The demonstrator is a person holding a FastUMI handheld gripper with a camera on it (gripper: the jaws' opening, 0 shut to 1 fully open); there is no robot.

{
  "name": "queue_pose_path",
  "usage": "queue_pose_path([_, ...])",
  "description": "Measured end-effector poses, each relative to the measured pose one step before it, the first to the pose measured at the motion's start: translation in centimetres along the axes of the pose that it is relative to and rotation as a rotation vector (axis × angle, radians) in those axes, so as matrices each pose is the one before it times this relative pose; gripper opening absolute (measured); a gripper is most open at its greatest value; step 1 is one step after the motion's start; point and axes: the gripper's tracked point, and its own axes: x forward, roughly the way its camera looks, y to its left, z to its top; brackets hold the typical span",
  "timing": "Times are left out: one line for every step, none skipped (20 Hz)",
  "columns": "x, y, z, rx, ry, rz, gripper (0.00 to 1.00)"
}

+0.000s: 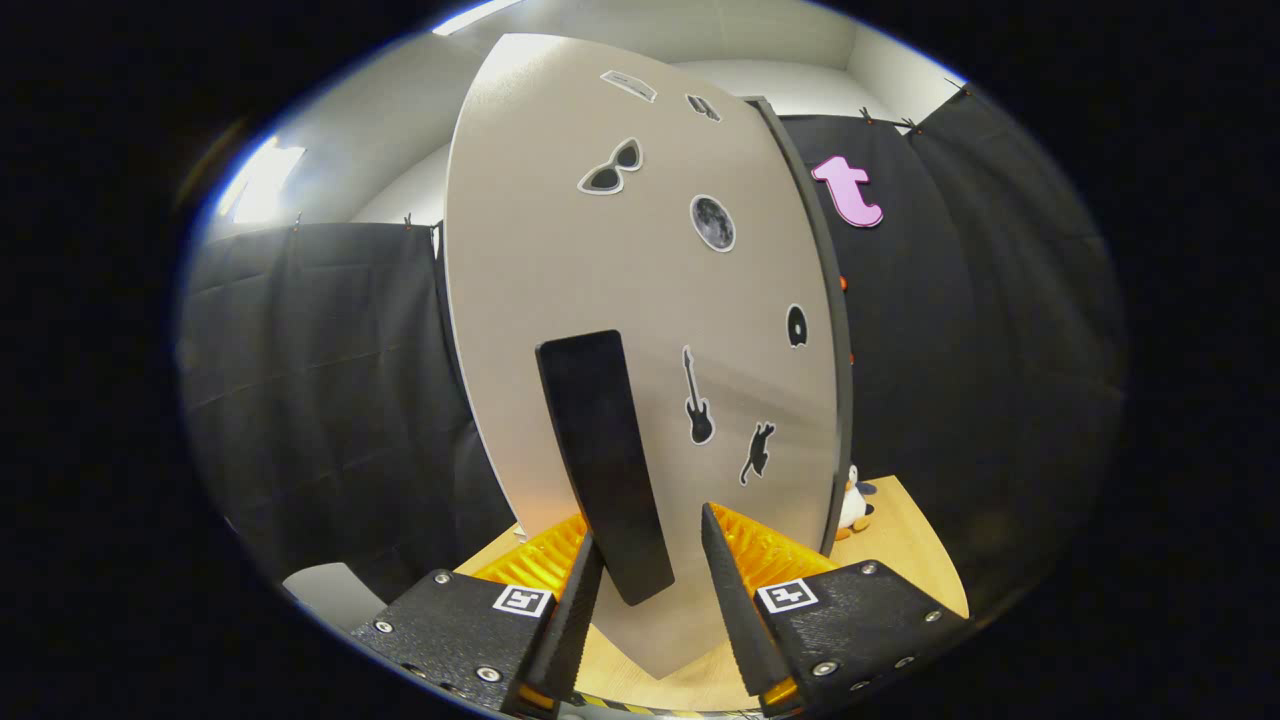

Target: Open the shoe cabinet door, grab the shoes and put them into the shoe cabinet, then close the shoe cabinet door.

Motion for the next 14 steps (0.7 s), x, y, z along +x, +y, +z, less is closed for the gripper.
queue_pose_path([0.576, 0.548, -0.13, 0.00386, 0.00108, 0.01086, 0.64])
queue_pose_path([0.682, 0.499, -0.005, -0.00284, -0.00258, 0.00943, 0.67])
queue_pose_path([0.665, 0.429, -0.06, -0.00424, -0.00112, 0.01015, 0.7])
queue_pose_path([0.765, 0.563, -0.021, -0.00464, 0.0034, 0.01129, 0.72])
queue_pose_path([0.944, 0.604, 0.109, -0.00837, -0.00116, 0.00918, 0.74])
queue_pose_path([0.91, 0.595, 0.074, -0.0145, 0.00087, 0.01176, 0.75])
queue_pose_path([0.885, 0.499, 0.175, -0.01214, -0.0037, 0.00275, 0.77])
queue_pose_path([0.736, 0.54, 0.081, -0.00727, -0.00006, 0.00526, 0.78])
queue_pose_path([0.9, 0.358, 0.006, -0.00502, -0.00154, 0.00234, 0.8])
queue_pose_path([0.935, 0.423, 0.11, -0.01009, -0.00275, 0.00426, 0.8])
queue_pose_path([1.039, 0.41, 0.25, -0.01603, -0.00648, 0.00069, 0.82])
queue_pose_path([0.74, 0.372, 0.122, -0.01563, -0.00034, -0.0015, 0.83])
queue_pose_path([0.703, 0.428, 0.121, -0.01354, -0.0019, -0.00322, 0.83])
queue_pose_path([0.074, 0.005, 0.049, -0.00734, 0.00008, -0.00462, 0.84])
